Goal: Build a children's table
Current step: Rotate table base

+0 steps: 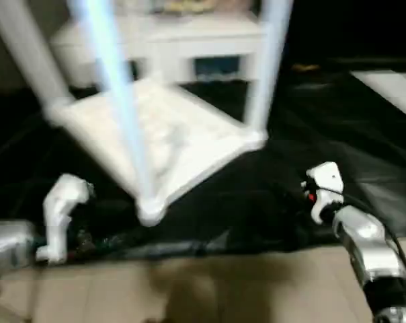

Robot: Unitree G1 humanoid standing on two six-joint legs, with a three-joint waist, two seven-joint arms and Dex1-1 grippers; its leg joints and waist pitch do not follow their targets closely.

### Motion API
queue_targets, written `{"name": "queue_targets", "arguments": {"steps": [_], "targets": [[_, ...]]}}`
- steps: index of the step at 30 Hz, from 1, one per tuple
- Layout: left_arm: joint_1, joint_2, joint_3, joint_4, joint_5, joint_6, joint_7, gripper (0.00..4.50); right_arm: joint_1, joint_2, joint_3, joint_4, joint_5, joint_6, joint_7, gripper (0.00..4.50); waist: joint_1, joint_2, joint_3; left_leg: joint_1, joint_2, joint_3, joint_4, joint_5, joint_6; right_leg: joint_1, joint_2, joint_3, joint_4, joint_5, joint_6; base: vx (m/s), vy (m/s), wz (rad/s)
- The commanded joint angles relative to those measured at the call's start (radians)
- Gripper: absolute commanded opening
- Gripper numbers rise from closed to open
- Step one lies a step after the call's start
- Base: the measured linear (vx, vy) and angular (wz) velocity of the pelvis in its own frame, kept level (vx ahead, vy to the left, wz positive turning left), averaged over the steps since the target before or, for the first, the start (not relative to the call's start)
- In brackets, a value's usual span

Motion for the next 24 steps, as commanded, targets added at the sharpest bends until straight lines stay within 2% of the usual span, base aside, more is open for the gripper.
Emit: {"name": "queue_targets", "arguments": {"steps": [1,2,3,4,5,6,7,8,9,10,11,12,13,14,15,17,18,19,21,22,23,24], "targets": [[-0.020,0.001,0.023,0.017,0.024,-0.032,0.023,4.47,-0.016,0.010,0.008,-0.012,-0.013,0.012,-0.012,3.83,-0.016,0.012,-0.057,0.057,0.069,0.002,-0.090,-0.213,0.024,0.001,-0.041,0.050,-0.134,-0.140,-0.197,-0.071,-0.041,0.28],[-0.027,-0.005,0.023,0.024,0.027,-0.045,0.036,4.47,-0.015,0.016,0.008,-0.018,-0.012,0.015,-0.017,3.83,-0.015,0.018,-0.054,0.042,0.074,0.012,-0.107,-0.242,0.031,0.019,-0.047,0.042,-0.133,-0.078,-0.236,-0.071,-0.041,0.28],[-0.035,-0.016,0.023,0.025,0.022,-0.051,0.045,4.47,-0.016,0.025,0.010,-0.025,-0.011,0.016,-0.022,3.83,-0.017,0.014,-0.048,0.038,0.072,0.018,-0.110,-0.279,0.030,0.017,-0.051,0.045,-0.142,-0.105,-0.241,0.000,0.000,0.00],[-0.047,-0.035,0.024,0.022,0.012,-0.055,0.059,4.47,-0.015,0.031,0.011,-0.029,-0.010,0.016,-0.026,3.83,-0.016,0.009,-0.045,0.037,0.066,0.025,-0.108,-0.326,0.016,0.021,-0.061,0.051,-0.150,-0.173,-0.238,0.000,0.000,0.00],[-0.058,-0.051,0.023,0.021,0.012,-0.060,0.073,4.47,-0.015,0.035,0.012,-0.031,-0.009,0.016,-0.029,3.83,-0.013,0.008,-0.046,0.037,0.065,0.028,-0.109,-0.323,0.008,0.024,-0.070,0.057,-0.157,-0.211,-0.227,0.000,0.000,0.00],[-0.074,-0.077,0.020,0.021,0.013,-0.069,0.097,4.47,-0.016,0.041,0.014,-0.033,-0.011,0.016,-0.036,3.83,-0.015,0.007,-0.048,0.031,0.065,0.027,-0.111,-0.305,0.007,0.029,-0.071,0.059,-0.156,-0.204,-0.221,0.000,0.000,0.00],[-0.102,-0.119,0.010,0.026,0.021,-0.084,0.139,4.47,-0.017,0.050,0.017,-0.033,-0.018,0.011,-0.053,3.83,-0.015,0.009,-0.053,0.021,0.068,0.024,-0.115,-0.254,0.005,0.039,-0.073,0.058,-0.152,-0.157,-0.215,0.000,0.000,0.00],[-0.139,-0.175,-0.010,0.036,0.034,-0.107,0.189,4.47,-0.019,0.068,0.015,-0.031,-0.021,0.007,-0.081,3.83,-0.015,0.009,-0.055,0.020,0.069,0.025,-0.114,-0.223,0.004,0.038,-0.072,0.057,-0.149,-0.106,-0.216,0.000,0.000,0.00],[-0.164,-0.208,-0.022,0.050,0.042,-0.120,0.216,4.47,-0.023,0.080,0.013,-0.029,-0.021,0.006,-0.097,3.83,-0.018,0.010,-0.054,0.019,0.069,0.026,-0.115,-0.220,0.002,0.039,-0.070,0.056,-0.149,-0.092,-0.220,0.000,0.000,0.00],[-0.167,-0.212,-0.024,0.053,0.044,-0.122,0.220,4.47,-0.023,0.082,0.013,-0.029,-0.021,0.007,-0.098,3.83,-0.018,0.005,-0.059,0.017,0.067,0.026,-0.113,-0.199,0.004,0.045,-0.074,0.056,-0.146,-0.053,-0.221,0.000,0.000,0.00],[-0.206,-0.250,-0.055,0.091,0.078,-0.155,0.255,4.47,-0.031,0.103,0.013,-0.027,-0.020,0.008,-0.106,3.83,-0.024,0.004,-0.062,0.008,0.065,0.025,-0.113,-0.165,0.012,0.053,-0.075,0.055,-0.142,-0.009,-0.221,0.000,0.000,0.00],[-0.211,-0.255,-0.060,0.097,0.084,-0.160,0.259,4.47,-0.032,0.105,0.013,-0.026,-0.020,0.008,-0.106,3.83,-0.027,-0.002,-0.064,0.006,0.063,0.024,-0.111,-0.144,0.016,0.057,-0.075,0.054,-0.140,0.020,-0.220,0.000,0.000,0.00],[-0.232,-0.272,-0.075,0.117,0.098,-0.175,0.268,4.47,-0.039,0.115,0.017,-0.020,-0.022,0.008,-0.109,3.83,-0.029,-0.001,-0.068,0.007,0.061,0.025,-0.105,-0.106,0.029,0.058,-0.075,0.054,-0.137,0.077,-0.221,0.000,0.000,0.00],[-0.256,-0.292,-0.087,0.139,0.106,-0.186,0.275,4.47,-0.049,0.125,0.023,-0.008,-0.026,0.006,-0.114,3.83,-0.033,-0.005,-0.070,0.000,0.058,0.026,-0.102,-0.076,0.041,0.063,-0.075,0.054,-0.133,0.128,-0.226,0.000,0.000,0.00],[-0.256,-0.293,-0.087,0.140,0.106,-0.186,0.275,4.47,-0.050,0.125,0.023,-0.008,-0.027,0.006,-0.114,3.83,-0.032,-0.002,-0.072,0.004,0.058,0.026,-0.100,-0.060,0.046,0.062,-0.075,0.054,-0.131,0.150,-0.229,0.000,0.000,0.00],[-0.302,-0.337,-0.113,0.170,0.115,-0.193,0.281,4.47,-0.083,0.149,0.037,0.034,-0.044,-0.003,-0.138,3.83,-0.039,-0.003,-0.080,-0.002,0.056,0.027,-0.090,0.003,0.074,0.068,-0.077,0.053,-0.121,0.249,-0.251,0.000,0.000,0.00],[-0.317,-0.352,-0.130,0.177,0.121,-0.195,0.278,4.47,-0.099,0.161,0.043,0.053,-0.051,-0.009,-0.145,3.83,-0.040,-0.003,-0.081,0.000,0.055,0.028,-0.088,0.013,0.082,0.065,-0.076,0.052,-0.121,0.265,-0.257,0.000,0.000,0.00],[-0.353,-0.385,-0.182,0.192,0.134,-0.200,0.266,4.47,-0.149,0.190,0.059,0.114,-0.069,-0.020,-0.165,3.83,-0.042,0.004,-0.081,-0.003,0.056,0.028,-0.085,0.019,0.096,0.062,-0.077,0.051,-0.119,0.283,-0.269,0.000,0.000,0.00],[-0.363,-0.393,-0.202,0.194,0.137,-0.202,0.261,4.47,-0.166,0.199,0.064,0.136,-0.076,-0.020,-0.172,3.83,-0.041,0.002,-0.078,-0.003,0.059,0.030,-0.087,-0.005,0.099,0.063,-0.080,0.052,-0.122,0.256,-0.284,0.000,0.000,0.00],[-0.373,-0.405,-0.225,0.188,0.131,-0.200,0.247,4.47,-0.190,0.206,0.071,0.172,-0.091,-0.017,-0.188,3.83,-0.041,0.008,-0.076,-0.002,0.063,0.028,-0.089,-0.021,0.096,0.062,-0.082,0.051,-0.121,0.233,-0.288,0.000,0.000,0.00],[-0.379,-0.416,-0.247,0.173,0.123,-0.190,0.232,4.47,-0.211,0.212,0.077,0.203,-0.102,-0.017,-0.201,3.83,-0.042,0.007,-0.077,0.004,0.064,0.030,-0.088,-0.031,0.088,0.060,-0.079,0.049,-0.123,0.222,-0.292,0.000,0.000,0.00],[-0.383,-0.423,-0.261,0.164,0.119,-0.184,0.224,4.47,-0.224,0.217,0.078,0.223,-0.105,-0.018,-0.205,3.83,-0.042,0.008,-0.076,0.001,0.064,0.029,-0.089,-0.033,0.084,0.061,-0.080,0.050,-0.123,0.217,-0.295,0.000,0.000,0.00]]}}
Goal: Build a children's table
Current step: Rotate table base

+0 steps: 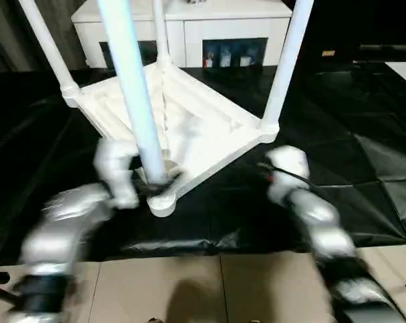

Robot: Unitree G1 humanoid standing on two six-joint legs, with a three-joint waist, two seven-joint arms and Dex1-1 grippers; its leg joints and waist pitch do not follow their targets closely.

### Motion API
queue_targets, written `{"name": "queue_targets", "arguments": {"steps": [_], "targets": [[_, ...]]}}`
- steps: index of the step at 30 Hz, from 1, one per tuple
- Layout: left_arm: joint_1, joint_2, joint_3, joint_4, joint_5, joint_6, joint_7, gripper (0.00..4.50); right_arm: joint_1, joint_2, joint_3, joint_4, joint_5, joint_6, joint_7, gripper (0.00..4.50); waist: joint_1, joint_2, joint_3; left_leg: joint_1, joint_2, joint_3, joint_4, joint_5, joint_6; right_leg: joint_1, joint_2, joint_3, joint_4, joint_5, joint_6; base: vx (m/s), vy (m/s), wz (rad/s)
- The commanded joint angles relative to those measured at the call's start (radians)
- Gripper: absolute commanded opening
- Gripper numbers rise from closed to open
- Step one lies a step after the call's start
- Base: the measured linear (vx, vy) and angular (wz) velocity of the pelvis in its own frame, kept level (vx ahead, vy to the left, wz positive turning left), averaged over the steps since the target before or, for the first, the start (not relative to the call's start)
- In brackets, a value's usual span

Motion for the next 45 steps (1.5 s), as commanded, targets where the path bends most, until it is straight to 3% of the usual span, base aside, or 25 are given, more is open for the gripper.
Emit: {"name": "queue_targets", "arguments": {"steps": [1,3,4,5,9,11,13,14,17,18,23,27,28,30,32,35,40,43,44,45], "targets": [[-0.012,-0.023,-0.072,-0.056,-0.010,0.028,-0.046,4.47,-0.037,0.008,0.004,0.070,-0.022,-0.001,-0.021,3.83,0.002,0.010,-0.074,0.023,0.049,-0.013,-0.066,-0.061,0.048,0.052,-0.080,0.037,-0.060,0.155,-0.293,0.000,0.000,0.00],[-0.017,-0.036,-0.092,-0.067,-0.012,0.035,-0.055,4.47,-0.053,0.012,0.004,0.092,-0.025,-0.003,-0.023,3.83,0.009,0.006,-0.073,0.018,0.049,-0.013,-0.066,-0.046,0.048,0.056,-0.078,0.036,-0.054,0.185,-0.289,0.000,0.000,0.00],[-0.029,-0.059,-0.119,-0.065,-0.001,0.028,-0.058,4.47,-0.068,0.015,0.005,0.115,-0.028,-0.007,-0.022,3.83,0.008,0.007,-0.075,0.018,0.048,-0.014,-0.066,-0.039,0.046,0.059,-0.079,0.035,-0.053,0.191,-0.287,0.000,0.000,0.00],[-0.057,-0.097,-0.162,-0.046,0.023,0.008,-0.054,4.47,-0.093,0.020,0.006,0.157,-0.033,-0.019,-0.022,3.83,0.008,0.002,-0.075,0.018,0.047,-0.013,-0.065,-0.041,0.049,0.059,-0.080,0.036,-0.054,0.190,-0.290,0.000,0.000,0.00],[-0.081,-0.126,-0.198,-0.025,0.037,-0.006,-0.055,4.47,-0.110,0.021,0.007,0.192,-0.032,-0.032,-0.025,3.83,0.006,-0.004,-0.074,0.013,0.046,-0.012,-0.064,-0.048,0.057,0.065,-0.085,0.038,-0.057,0.167,-0.286,0.000,0.000,0.00],[-0.100,-0.147,-0.218,-0.005,0.055,-0.018,-0.049,4.47,-0.120,0.024,0.002,0.217,-0.030,-0.042,-0.025,3.83,-0.001,-0.005,-0.076,0.011,0.045,-0.012,-0.060,-0.037,0.072,0.066,-0.086,0.038,-0.057,0.187,-0.292,0.000,0.000,0.00],[-0.138,-0.201,-0.252,0.047,0.090,-0.042,-0.028,4.47,-0.120,0.028,0.001,0.229,-0.033,-0.046,-0.027,3.83,-0.004,0.002,-0.075,0.010,0.045,-0.013,-0.059,-0.030,0.082,0.066,-0.085,0.037,-0.057,0.191,-0.294,0.000,0.000,0.00],[-0.143,-0.209,-0.255,0.055,0.096,-0.046,-0.025,4.47,-0.123,0.029,0.000,0.238,-0.035,-0.052,-0.029,3.83,-0.003,-0.001,-0.077,0.015,0.046,-0.011,-0.058,-0.035,0.086,0.065,-0.084,0.037,-0.059,0.191,-0.300,0.000,0.000,0.00],[-0.173,-0.234,-0.260,0.125,0.146,-0.090,0.015,4.47,-0.130,0.030,-0.005,0.256,-0.040,-0.062,-0.043,3.83,-0.005,0.000,-0.077,0.012,0.047,-0.014,-0.059,-0.040,0.090,0.068,-0.086,0.035,-0.058,0.193,-0.307,0.000,0.000,0.00],[-0.173,-0.234,-0.260,0.125,0.146,-0.090,0.015,4.47,-0.130,0.030,-0.005,0.256,-0.040,-0.062,-0.043,3.83,-0.006,0.006,-0.076,0.011,0.048,-0.016,-0.058,-0.043,0.091,0.067,-0.086,0.034,-0.058,0.189,-0.307,0.000,0.000,0.00],[-0.248,-0.254,-0.252,0.286,0.245,-0.179,0.133,4.47,-0.140,0.009,-0.029,0.286,-0.036,-0.073,-0.068,3.83,-0.006,0.006,-0.077,0.015,0.047,-0.016,-0.060,-0.078,0.087,0.067,-0.084,0.033,-0.065,0.157,-0.309,0.000,0.000,0.00],[-0.292,-0.284,-0.244,0.362,0.263,-0.214,0.159,4.47,-0.132,0.007,-0.042,0.283,-0.020,-0.079,-0.044,3.83,-0.001,0.008,-0.075,0.018,0.049,-0.015,-0.061,-0.100,0.079,0.063,-0.086,0.034,-0.068,0.125,-0.311,0.000,0.000,0.00],[-0.313,-0.304,-0.234,0.396,0.265,-0.230,0.183,4.47,-0.126,0.010,-0.038,0.280,-0.022,-0.084,-0.044,3.83,0.000,0.016,-0.076,0.019,0.048,-0.015,-0.060,-0.102,0.075,0.062,-0.085,0.033,-0.067,0.127,-0.312,0.000,0.000,0.00],[-0.346,-0.331,-0.220,0.455,0.271,-0.260,0.227,4.47,-0.115,0.012,-0.033,0.271,-0.028,-0.092,-0.048,3.83,0.000,0.010,-0.075,0.020,0.048,-0.014,-0.062,-0.123,0.072,0.062,-0.086,0.032,-0.071,0.113,-0.313,0.000,0.000,0.00],[-0.370,-0.337,-0.209,0.514,0.288,-0.302,0.271,4.47,-0.111,0.010,-0.038,0.265,-0.030,-0.100,-0.068,3.83,-0.001,0.012,-0.075,0.013,0.046,-0.018,-0.063,-0.119,0.078,0.067,-0.090,0.030,-0.070,0.117,-0.310,0.000,0.000,0.00],[-0.392,-0.339,-0.171,0.568,0.285,-0.367,0.304,4.47,-0.103,-0.005,-0.066,0.234,-0.009,-0.120,-0.084,3.83,0.001,0.007,-0.076,0.013,0.046,-0.016,-0.061,-0.115,0.098,0.066,-0.094,0.032,-0.073,0.108,-0.311,0.000,0.000,0.00],[-0.335,-0.368,-0.093,0.482,0.159,-0.385,0.201,4.47,-0.044,-0.049,-0.132,0.051,0.075,-0.108,-0.013,3.83,0.016,0.004,-0.078,0.012,0.051,-0.014,-0.059,-0.091,0.129,0.065,-0.096,0.030,-0.066,0.149,-0.310,0.000,0.000,0.00],[-0.290,-0.365,-0.086,0.425,0.109,-0.382,0.152,4.47,-0.005,-0.072,-0.136,-0.042,0.105,-0.083,0.035,3.83,0.017,0.008,-0.077,0.013,0.052,-0.015,-0.060,-0.101,0.141,0.062,-0.094,0.028,-0.070,0.133,-0.303,0.000,0.000,0.00],[-0.264,-0.359,-0.091,0.393,0.086,-0.378,0.123,4.47,0.018,-0.082,-0.137,-0.092,0.123,-0.061,0.062,3.83,0.017,0.020,-0.075,0.012,0.052,-0.016,-0.061,-0.112,0.137,0.060,-0.094,0.029,-0.070,0.113,-0.302,0.000,0.000,0.00],[-0.246,-0.354,-0.093,0.373,0.069,-0.376,0.102,4.47,0.032,-0.088,-0.137,-0.125,0.135,-0.046,0.081,3.83,0.015,0.016,-0.073,0.013,0.052,-0.015,-0.062,-0.121,0.138,0.061,-0.091,0.029,-0.075,0.105,-0.297,0.000,0.000,0.00]]}}
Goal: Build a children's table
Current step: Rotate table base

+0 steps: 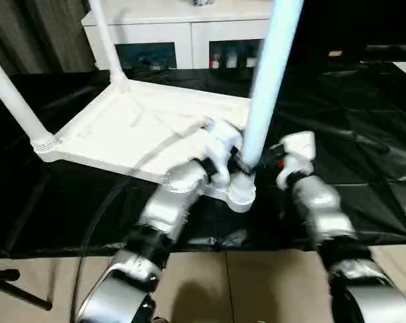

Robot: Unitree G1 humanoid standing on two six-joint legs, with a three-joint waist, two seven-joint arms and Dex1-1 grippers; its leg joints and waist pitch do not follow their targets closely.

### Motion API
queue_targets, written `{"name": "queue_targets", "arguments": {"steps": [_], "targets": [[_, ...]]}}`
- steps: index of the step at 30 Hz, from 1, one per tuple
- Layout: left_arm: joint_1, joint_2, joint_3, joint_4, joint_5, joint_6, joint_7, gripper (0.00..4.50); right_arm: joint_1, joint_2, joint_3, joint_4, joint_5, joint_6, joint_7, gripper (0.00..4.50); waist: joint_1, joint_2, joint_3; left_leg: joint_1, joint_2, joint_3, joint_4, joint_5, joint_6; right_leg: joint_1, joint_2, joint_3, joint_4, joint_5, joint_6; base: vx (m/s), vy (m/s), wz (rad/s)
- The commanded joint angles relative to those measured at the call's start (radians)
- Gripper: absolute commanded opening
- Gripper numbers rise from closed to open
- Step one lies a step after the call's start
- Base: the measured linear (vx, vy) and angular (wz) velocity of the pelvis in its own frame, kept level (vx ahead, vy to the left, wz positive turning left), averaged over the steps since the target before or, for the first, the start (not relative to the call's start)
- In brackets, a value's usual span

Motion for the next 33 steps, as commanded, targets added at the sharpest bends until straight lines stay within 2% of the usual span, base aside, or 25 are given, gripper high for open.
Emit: {"name": "queue_targets", "arguments": {"steps": [1,2,3,5,7,8,12,13,14,15,16,17,18,19,20,21,22,23,24,25,26,27,28,29,33], "targets": [[0.035,0.022,0.006,-0.054,-0.046,0.022,-0.054,4.47,0.028,-0.015,-0.014,-0.077,0.036,0.043,0.046,3.83,0.004,-0.002,-0.073,0.013,0.057,-0.024,-0.068,-0.131,0.121,0.060,-0.080,0.036,-0.071,0.095,-0.296,0.000,0.000,0.00],[0.058,0.032,-0.002,-0.086,-0.061,0.042,-0.079,4.47,0.047,-0.028,-0.011,-0.112,0.040,0.060,0.061,3.83,0.000,-0.005,-0.072,0.015,0.056,-0.021,-0.069,-0.148,0.113,0.055,-0.076,0.034,-0.075,0.068,-0.293,0.000,0.000,0.00],[0.093,0.050,-0.013,-0.133,-0.084,0.081,-0.116,4.47,0.077,-0.048,-0.005,-0.163,0.044,0.086,0.083,3.83,0.003,0.004,-0.070,0.020,0.058,-0.022,-0.072,-0.171,0.100,0.053,-0.077,0.035,-0.080,0.028,-0.288,0.000,0.000,0.00],[0.163,0.090,-0.023,-0.210,-0.110,0.137,-0.161,4.47,0.157,-0.100,0.009,-0.289,0.058,0.155,0.137,3.83,0.002,0.000,-0.062,0.017,0.060,-0.022,-0.079,-0.196,0.087,0.056,-0.075,0.036,-0.085,-0.017,-0.273,0.000,0.000,0.00],[0.222,0.130,-0.013,-0.260,-0.121,0.175,-0.173,4.47,0.241,-0.151,0.024,-0.415,0.078,0.220,0.193,3.83,0.005,0.003,-0.062,0.019,0.061,-0.021,-0.080,-0.200,0.085,0.054,-0.074,0.037,-0.088,-0.047,-0.254,0.000,0.000,0.00],[0.232,0.138,-0.008,-0.266,-0.120,0.176,-0.171,4.47,0.256,-0.160,0.027,-0.436,0.080,0.228,0.201,3.83,0.002,0.012,-0.062,0.020,0.059,-0.022,-0.083,-0.212,0.078,0.051,-0.073,0.036,-0.093,-0.076,-0.241,0.000,0.000,0.00],[0.301,0.188,0.066,-0.295,-0.103,0.170,-0.094,4.47,0.348,-0.204,0.047,-0.584,0.100,0.293,0.237,3.83,-0.013,0.025,-0.057,0.014,0.055,-0.026,-0.086,-0.235,0.057,0.052,-0.071,0.035,-0.100,-0.131,-0.214,0.000,0.000,0.00],[0.331,0.209,0.098,-0.301,-0.070,0.173,-0.033,4.47,0.375,-0.210,0.047,-0.624,0.086,0.320,0.219,3.83,-0.019,0.028,-0.057,0.011,0.054,-0.028,-0.087,-0.234,0.055,0.054,-0.070,0.034,-0.100,-0.143,-0.202,0.000,0.000,0.00],[0.353,0.222,0.117,-0.314,-0.047,0.183,0.009,4.47,0.395,-0.215,0.046,-0.655,0.076,0.344,0.204,3.83,-0.028,0.026,-0.056,0.008,0.051,-0.028,-0.087,-0.228,0.057,0.055,-0.070,0.033,-0.104,-0.160,-0.185,0.000,0.000,0.00],[0.388,0.225,0.163,-0.330,-0.020,0.159,0.073,4.47,0.413,-0.199,0.039,-0.681,0.036,0.363,0.144,3.83,-0.037,0.023,-0.056,0.003,0.049,-0.030,-0.088,-0.217,0.053,0.055,-0.069,0.030,-0.105,-0.182,-0.171,0.000,0.000,0.00],[0.453,0.227,0.219,-0.387,0.003,0.146,0.160,4.47,0.455,-0.173,0.027,-0.741,-0.021,0.397,0.049,3.83,-0.041,0.014,-0.057,0.005,0.048,-0.028,-0.088,-0.220,0.053,0.052,-0.067,0.029,-0.111,-0.205,-0.165,0.000,0.000,0.00],[0.453,0.227,0.219,-0.387,0.003,0.146,0.160,4.47,0.455,-0.173,0.027,-0.741,-0.021,0.397,0.049,3.83,-0.047,0.026,-0.058,0.008,0.050,-0.029,-0.087,-0.212,0.044,0.048,-0.068,0.030,-0.110,-0.204,-0.164,0.000,0.000,0.00],[0.479,0.234,0.230,-0.409,0.038,0.151,0.205,4.47,0.475,-0.158,0.023,-0.764,-0.040,0.404,0.011,3.83,-0.052,0.015,-0.057,0.007,0.049,-0.027,-0.088,-0.219,0.047,0.045,-0.066,0.029,-0.114,-0.212,-0.162,0.000,0.000,0.00],[0.485,0.233,0.238,-0.412,0.051,0.152,0.229,4.47,0.484,-0.148,0.024,-0.774,-0.045,0.409,-0.003,3.83,-0.053,0.022,-0.058,0.008,0.050,-0.030,-0.089,-0.222,0.047,0.045,-0.067,0.029,-0.112,-0.217,-0.162,0.000,0.000,0.00],[0.515,0.208,0.286,-0.446,0.110,0.185,0.375,4.47,0.533,-0.076,0.011,-0.829,-0.049,0.439,-0.102,3.83,-0.052,0.000,-0.058,0.010,0.053,-0.027,-0.089,-0.222,0.051,0.040,-0.066,0.032,-0.113,-0.228,-0.155,0.000,0.000,0.00],[0.516,0.188,0.301,-0.461,0.105,0.196,0.409,4.47,0.533,-0.043,-0.002,-0.835,-0.029,0.456,-0.135,3.83,-0.048,0.010,-0.056,0.013,0.054,-0.028,-0.090,-0.215,0.049,0.037,-0.069,0.032,-0.114,-0.227,-0.154,0.000,0.000,0.00],[0.510,0.172,0.310,-0.470,0.103,0.216,0.445,4.47,0.525,-0.024,-0.010,-0.836,-0.017,0.465,-0.156,3.83,-0.051,0.013,-0.055,0.015,0.054,-0.029,-0.094,-0.235,0.046,0.032,-0.070,0.029,-0.118,-0.252,-0.154,0.000,0.000,0.00],[0.497,0.146,0.323,-0.483,0.100,0.230,0.496,4.47,0.507,0.003,-0.020,-0.834,0.000,0.477,-0.184,3.83,-0.050,-0.005,-0.055,0.014,0.056,-0.030,-0.098,-0.241,0.035,0.035,-0.069,0.028,-0.117,-0.254,-0.152,0.000,0.000,0.00],[0.489,0.132,0.324,-0.490,0.097,0.227,0.516,4.47,0.494,0.013,-0.025,-0.835,0.008,0.485,-0.195,3.83,-0.047,-0.005,-0.055,0.018,0.057,-0.030,-0.098,-0.241,0.030,0.033,-0.070,0.029,-0.117,-0.248,-0.156,0.000,0.000,0.00],[0.483,0.118,0.317,-0.514,0.101,0.234,0.531,4.47,0.483,0.009,-0.036,-0.849,0.018,0.504,-0.196,3.83,-0.046,-0.008,-0.053,0.019,0.057,-0.030,-0.099,-0.248,0.025,0.031,-0.069,0.029,-0.120,-0.248,-0.153,0.000,0.000,0.00],[0.466,0.112,0.296,-0.518,0.112,0.238,0.533,4.47,0.448,0.006,-0.021,-0.839,0.019,0.516,-0.181,3.83,-0.043,-0.014,-0.054,0.019,0.059,-0.031,-0.102,-0.237,0.022,0.034,-0.069,0.029,-0.117,-0.226,-0.148,0.000,0.000,0.00],[0.458,0.110,0.284,-0.514,0.121,0.239,0.533,4.47,0.428,0.005,-0.007,-0.828,0.015,0.517,-0.169,3.83,-0.041,-0.007,-0.054,0.018,0.057,-0.031,-0.102,-0.230,0.016,0.034,-0.069,0.028,-0.114,-0.206,-0.143,0.000,0.000,0.00],[0.456,0.109,0.269,-0.517,0.131,0.247,0.535,4.47,0.413,0.005,0.005,-0.821,0.010,0.526,-0.158,3.83,-0.042,-0.006,-0.055,0.017,0.056,-0.031,-0.102,-0.229,0.012,0.033,-0.069,0.028,-0.113,-0.196,-0.139,0.000,0.000,0.00],[0.457,0.109,0.240,-0.526,0.147,0.254,0.526,4.47,0.392,0.008,0.016,-0.813,0.012,0.527,-0.139,3.83,-0.041,-0.015,-0.055,0.016,0.057,-0.032,-0.104,-0.223,0.008,0.037,-0.070,0.027,-0.113,-0.168,-0.136,0.000,0.000,0.00],[0.485,0.093,0.198,-0.575,0.163,0.281,0.524,4.47,0.387,0.002,0.021,-0.807,0.007,0.525,-0.118,3.83,-0.037,-0.016,-0.059,0.019,0.059,-0.030,-0.101,-0.200,0.005,0.046,-0.077,0.029,-0.107,-0.089,-0.155,0.000,0.000,0.00]]}}
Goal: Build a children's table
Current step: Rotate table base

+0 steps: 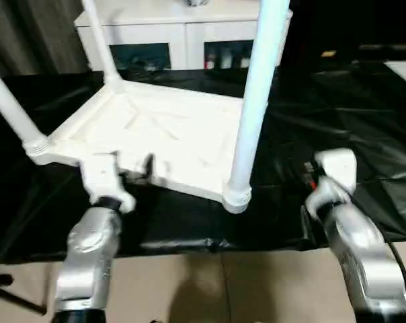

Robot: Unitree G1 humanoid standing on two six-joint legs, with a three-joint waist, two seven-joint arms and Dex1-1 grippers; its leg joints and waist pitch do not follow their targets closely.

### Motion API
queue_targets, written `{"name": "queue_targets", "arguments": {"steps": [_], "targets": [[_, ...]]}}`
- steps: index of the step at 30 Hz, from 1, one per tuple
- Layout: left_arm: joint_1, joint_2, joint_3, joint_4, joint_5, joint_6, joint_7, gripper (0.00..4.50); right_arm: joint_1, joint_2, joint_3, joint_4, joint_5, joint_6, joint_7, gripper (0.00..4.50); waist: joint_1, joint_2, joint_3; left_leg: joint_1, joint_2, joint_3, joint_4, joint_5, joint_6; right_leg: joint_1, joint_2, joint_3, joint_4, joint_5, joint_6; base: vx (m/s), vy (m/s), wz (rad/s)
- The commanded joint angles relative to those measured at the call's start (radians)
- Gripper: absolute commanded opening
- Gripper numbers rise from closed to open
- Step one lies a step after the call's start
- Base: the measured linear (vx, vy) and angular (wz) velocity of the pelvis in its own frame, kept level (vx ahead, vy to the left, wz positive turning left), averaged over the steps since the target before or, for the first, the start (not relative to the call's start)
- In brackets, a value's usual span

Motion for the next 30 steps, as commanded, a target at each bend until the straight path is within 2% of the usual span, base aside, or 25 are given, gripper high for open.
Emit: {"name": "queue_targets", "arguments": {"steps": [1,3,6,7,8,9,10,11,12,13,14,15,18,19,20,21,22,23,24,25,26,27,28,29,30], "targets": [[0.014,0.005,-0.016,-0.032,0.012,0.029,0.002,4.47,0.003,-0.011,0.008,0.011,0.009,0.022,0.012,3.83,0.007,-0.008,-0.058,0.021,0.057,-0.027,-0.086,-0.211,0.009,0.040,-0.072,0.042,-0.072,-0.096,-0.177,0.000,0.000,0.00],[0.017,0.008,-0.023,-0.035,0.015,0.035,0.005,4.47,-0.003,-0.022,0.011,0.015,0.025,0.034,0.024,3.83,0.004,-0.004,-0.055,0.035,0.055,-0.025,-0.094,-0.310,0.006,0.047,-0.068,0.038,-0.079,-0.188,-0.176,0.000,0.000,0.00],[0.014,0.013,-0.025,-0.025,0.017,0.031,0.007,4.47,-0.009,-0.035,0.016,0.025,0.041,0.048,0.051,3.83,-0.005,-0.005,-0.037,0.078,0.042,-0.015,-0.102,-0.511,0.020,0.049,-0.050,0.022,-0.112,-0.447,-0.178,0.000,0.000,0.00],[0.011,0.012,-0.024,-0.029,0.018,0.036,0.011,4.47,-0.010,-0.052,0.032,0.036,0.030,0.040,0.088,3.83,-0.017,-0.007,-0.022,0.175,0.058,0.009,-0.087,-0.600,-0.050,-0.020,-0.007,0.027,-0.128,-0.504,-0.171,0.048,-0.010,-0.30],[0.011,0.012,-0.025,-0.031,0.018,0.037,0.012,4.47,-0.010,-0.054,0.034,0.037,0.028,0.040,0.093,3.83,-0.014,-0.012,-0.022,0.191,0.067,0.007,-0.104,-0.619,-0.075,-0.010,-0.001,0.020,-0.111,-0.455,-0.166,0.048,-0.010,-0.30],[0.010,0.011,-0.025,-0.036,0.016,0.043,0.010,4.47,-0.011,-0.061,0.044,0.040,0.016,0.024,0.105,3.83,-0.012,-0.043,-0.014,0.104,0.044,-0.011,-0.116,-0.587,-0.025,0.052,-0.029,0.013,-0.101,-0.410,-0.157,0.086,0.001,-0.62],[0.010,0.010,-0.025,-0.039,0.013,0.045,0.008,4.47,-0.010,-0.065,0.052,0.042,0.007,0.012,0.112,3.83,-0.008,-0.028,-0.039,0.041,0.017,-0.003,-0.106,-0.403,0.020,0.125,-0.061,0.049,-0.110,-0.377,-0.153,0.085,0.013,-0.45],[0.009,0.011,-0.026,-0.041,0.015,0.048,0.008,4.47,-0.009,-0.065,0.055,0.045,0.009,0.015,0.117,3.83,0.000,-0.027,-0.047,0.040,0.009,-0.002,-0.094,-0.332,0.045,0.132,-0.069,0.056,-0.119,-0.385,-0.161,0.085,0.013,-0.45],[0.008,0.012,-0.025,-0.041,0.016,0.048,0.009,4.47,-0.008,-0.064,0.056,0.047,0.011,0.019,0.119,3.83,-0.003,-0.028,-0.053,0.030,0.002,-0.005,-0.081,-0.265,0.070,0.143,-0.070,0.064,-0.120,-0.372,-0.173,0.088,0.000,-0.16],[0.006,0.012,-0.020,-0.040,0.013,0.048,0.012,4.47,-0.006,-0.061,0.058,0.050,0.014,0.022,0.120,3.83,-0.005,-0.016,-0.061,0.025,-0.003,-0.010,-0.072,-0.172,0.102,0.151,-0.064,0.064,-0.117,-0.323,-0.210,0.101,-0.004,-0.04],[0.005,0.015,-0.019,-0.040,0.014,0.050,0.011,4.47,-0.005,-0.061,0.061,0.051,0.019,0.024,0.120,3.83,-0.016,-0.012,-0.069,0.029,-0.004,-0.017,-0.069,-0.110,0.130,0.151,-0.045,0.056,-0.106,-0.229,-0.248,0.101,-0.004,-0.04],[0.003,0.017,-0.016,-0.041,0.009,0.052,0.010,4.47,-0.007,-0.064,0.068,0.049,0.029,0.019,0.128,3.83,-0.021,-0.007,-0.078,0.047,-0.002,-0.022,-0.070,-0.055,0.165,0.146,-0.028,0.043,-0.089,-0.108,-0.276,0.110,0.014,0.04],[0.003,0.017,-0.013,-0.042,0.005,0.052,0.010,4.47,-0.008,-0.065,0.070,0.047,0.034,0.016,0.136,3.83,-0.025,0.000,-0.085,0.081,0.008,-0.033,-0.066,0.030,0.271,0.127,-0.014,0.021,-0.055,0.066,-0.299,0.126,0.024,0.09],[0.001,0.019,-0.009,-0.039,0.005,0.054,0.012,4.47,-0.011,-0.066,0.078,0.051,0.026,0.009,0.140,3.83,-0.024,0.010,-0.088,0.109,0.017,-0.044,-0.060,0.085,0.330,0.106,-0.011,0.007,-0.036,0.109,-0.289,0.123,0.022,0.13],[0.001,0.020,-0.007,-0.038,0.005,0.055,0.013,4.47,-0.012,-0.066,0.079,0.054,0.022,0.006,0.140,3.83,-0.032,0.009,-0.087,0.139,0.033,-0.064,-0.054,0.140,0.396,0.076,-0.010,-0.008,-0.018,0.111,-0.260,0.123,0.022,0.13],[0.000,0.023,-0.007,-0.037,0.007,0.054,0.014,4.47,-0.012,-0.068,0.082,0.056,0.017,0.001,0.140,3.83,-0.033,0.003,-0.084,0.158,0.040,-0.077,-0.042,0.169,0.442,0.055,-0.019,-0.008,-0.005,0.113,-0.232,0.101,0.013,0.16],[-0.001,0.025,-0.007,-0.037,0.008,0.054,0.014,4.47,-0.011,-0.068,0.083,0.056,0.015,-0.001,0.141,3.83,-0.033,-0.002,-0.080,0.151,0.034,-0.076,-0.037,0.171,0.454,0.058,-0.025,-0.002,-0.004,0.117,-0.224,0.097,0.011,0.13],[-0.003,0.029,-0.006,-0.037,0.007,0.055,0.012,4.47,-0.011,-0.068,0.081,0.057,0.015,-0.005,0.140,3.83,-0.019,-0.015,-0.073,0.094,-0.016,-0.046,-0.020,0.129,0.436,0.114,-0.030,0.026,-0.023,0.143,-0.239,0.097,0.011,0.13],[-0.003,0.034,-0.005,-0.039,0.006,0.056,0.010,4.47,-0.011,-0.068,0.080,0.054,0.015,-0.005,0.139,3.83,-0.003,-0.023,-0.073,0.023,-0.055,-0.032,0.005,0.074,0.376,0.179,-0.044,0.062,-0.045,0.156,-0.276,0.074,0.018,0.13],[-0.002,0.040,0.002,-0.039,0.002,0.058,0.005,4.47,-0.011,-0.073,0.080,0.045,0.014,0.000,0.140,3.83,0.006,-0.015,-0.073,0.008,-0.043,-0.038,0.008,0.079,0.320,0.194,-0.051,0.065,-0.046,0.144,-0.306,0.068,0.007,0.14],[-0.002,0.040,0.002,-0.039,0.002,0.058,0.005,4.47,-0.011,-0.073,0.080,0.045,0.014,0.000,0.140,3.83,0.007,-0.003,-0.072,0.016,-0.034,-0.045,-0.001,0.103,0.299,0.190,-0.039,0.053,-0.038,0.145,-0.303,0.068,0.007,0.14],[-0.001,0.042,0.004,-0.039,0.001,0.059,0.004,4.47,-0.011,-0.076,0.080,0.042,0.016,0.002,0.141,3.83,0.002,0.008,-0.074,0.045,-0.022,-0.053,-0.011,0.135,0.290,0.169,-0.022,0.033,-0.027,0.149,-0.289,0.119,-0.047,0.14],[0.003,0.043,0.007,-0.040,-0.001,0.058,0.001,4.47,-0.009,-0.080,0.079,0.043,0.016,0.000,0.147,3.83,-0.030,0.034,-0.087,0.177,0.030,-0.122,-0.018,0.271,0.343,0.060,0.011,-0.015,0.034,0.123,-0.214,0.123,-0.096,0.04],[0.007,0.045,0.009,-0.039,-0.005,0.060,-0.005,4.47,-0.006,-0.087,0.081,0.047,0.011,-0.007,0.153,3.83,-0.080,0.035,-0.100,0.295,0.144,-0.231,-0.024,0.464,0.507,-0.088,-0.029,-0.024,0.103,-0.117,-0.035,0.123,-0.096,0.04],[0.012,0.045,0.012,-0.036,-0.012,0.046,-0.014,4.47,-0.002,-0.094,0.081,0.050,0.006,-0.013,0.156,3.83,-0.070,0.030,-0.095,0.288,0.163,-0.247,-0.018,0.564,0.566,-0.111,-0.056,-0.008,0.122,-0.140,0.029,0.040,-0.101,-0.16]]}}
